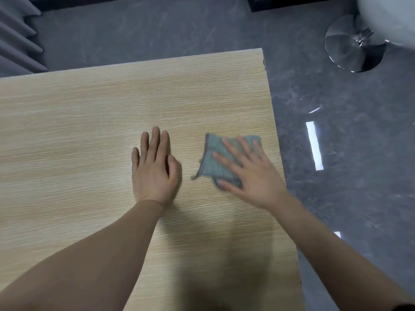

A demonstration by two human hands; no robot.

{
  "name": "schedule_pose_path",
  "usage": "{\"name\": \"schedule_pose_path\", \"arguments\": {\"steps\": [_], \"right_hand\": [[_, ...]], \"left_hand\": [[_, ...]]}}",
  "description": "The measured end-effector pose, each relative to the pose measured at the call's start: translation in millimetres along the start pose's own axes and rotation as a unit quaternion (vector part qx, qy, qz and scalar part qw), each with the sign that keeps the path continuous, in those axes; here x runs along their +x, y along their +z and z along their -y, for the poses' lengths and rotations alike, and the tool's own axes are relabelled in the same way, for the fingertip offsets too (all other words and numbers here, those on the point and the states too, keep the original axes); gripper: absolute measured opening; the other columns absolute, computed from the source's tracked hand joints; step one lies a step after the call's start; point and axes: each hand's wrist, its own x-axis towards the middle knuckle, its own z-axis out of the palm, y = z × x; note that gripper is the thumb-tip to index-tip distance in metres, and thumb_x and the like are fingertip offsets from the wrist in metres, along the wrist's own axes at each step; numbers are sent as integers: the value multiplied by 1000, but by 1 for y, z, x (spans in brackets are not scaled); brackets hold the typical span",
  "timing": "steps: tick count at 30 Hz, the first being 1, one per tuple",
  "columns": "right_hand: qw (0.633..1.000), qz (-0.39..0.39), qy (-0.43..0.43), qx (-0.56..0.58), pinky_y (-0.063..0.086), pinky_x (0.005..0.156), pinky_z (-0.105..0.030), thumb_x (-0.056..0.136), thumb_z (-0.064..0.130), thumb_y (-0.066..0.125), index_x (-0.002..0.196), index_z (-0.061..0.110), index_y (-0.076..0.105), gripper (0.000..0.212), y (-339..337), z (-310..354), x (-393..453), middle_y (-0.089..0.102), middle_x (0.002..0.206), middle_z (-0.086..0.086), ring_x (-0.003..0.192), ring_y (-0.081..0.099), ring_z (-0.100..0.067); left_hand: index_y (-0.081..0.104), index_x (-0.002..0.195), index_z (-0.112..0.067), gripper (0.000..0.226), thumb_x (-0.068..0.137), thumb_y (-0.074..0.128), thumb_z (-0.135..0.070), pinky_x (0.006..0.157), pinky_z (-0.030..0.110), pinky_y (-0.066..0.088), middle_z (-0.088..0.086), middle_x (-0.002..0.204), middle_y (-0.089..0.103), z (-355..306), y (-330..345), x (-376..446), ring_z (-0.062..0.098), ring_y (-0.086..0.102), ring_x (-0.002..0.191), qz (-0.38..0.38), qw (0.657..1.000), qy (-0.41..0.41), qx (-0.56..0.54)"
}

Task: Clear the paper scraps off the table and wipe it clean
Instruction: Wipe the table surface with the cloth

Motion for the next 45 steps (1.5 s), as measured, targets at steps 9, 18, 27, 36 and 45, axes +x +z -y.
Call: {"name": "schedule_pose_path", "arguments": {"steps": [9,18,27,36,45], "right_hand": [[979,-54,196,17,-6,116,-44,94,61,22,149,32,18,63,-19,-43,87,7,159,0,146,1,-25],[997,-13,-73,0,12,117,-48,94,59,33,147,32,25,60,9,40,-34,19,156,-1,145,12,-26],[981,-57,182,37,-2,117,-41,94,59,26,149,31,19,62,-14,-54,52,9,159,0,146,3,-25],[991,-41,122,22,2,118,-46,96,55,26,149,24,24,61,10,36,-32,12,158,-6,145,5,-28],[1000,2,26,-3,1,118,-44,94,61,24,148,32,23,61,19,52,-80,14,156,1,145,10,-23]], "left_hand": [[19,149,-26,58,92,26,-28,116,31,-5,-9,158,9,-1,0,-1,10,-3,145,-9,1000,1,2],[20,149,-26,59,90,27,-28,116,31,-5,-8,157,10,-1,0,0,10,-2,145,-10,1000,1,-1],[19,150,-25,57,93,28,-27,117,32,-6,-8,158,9,-2,-1,-2,10,-4,145,-14,1000,6,-9],[25,148,-21,56,92,30,-24,118,39,2,-3,157,15,0,-1,-2,17,3,146,-34,999,25,-25],[27,148,-14,53,96,34,-27,116,40,5,4,157,17,7,-2,-13,21,7,146,1,996,86,-11]]}}
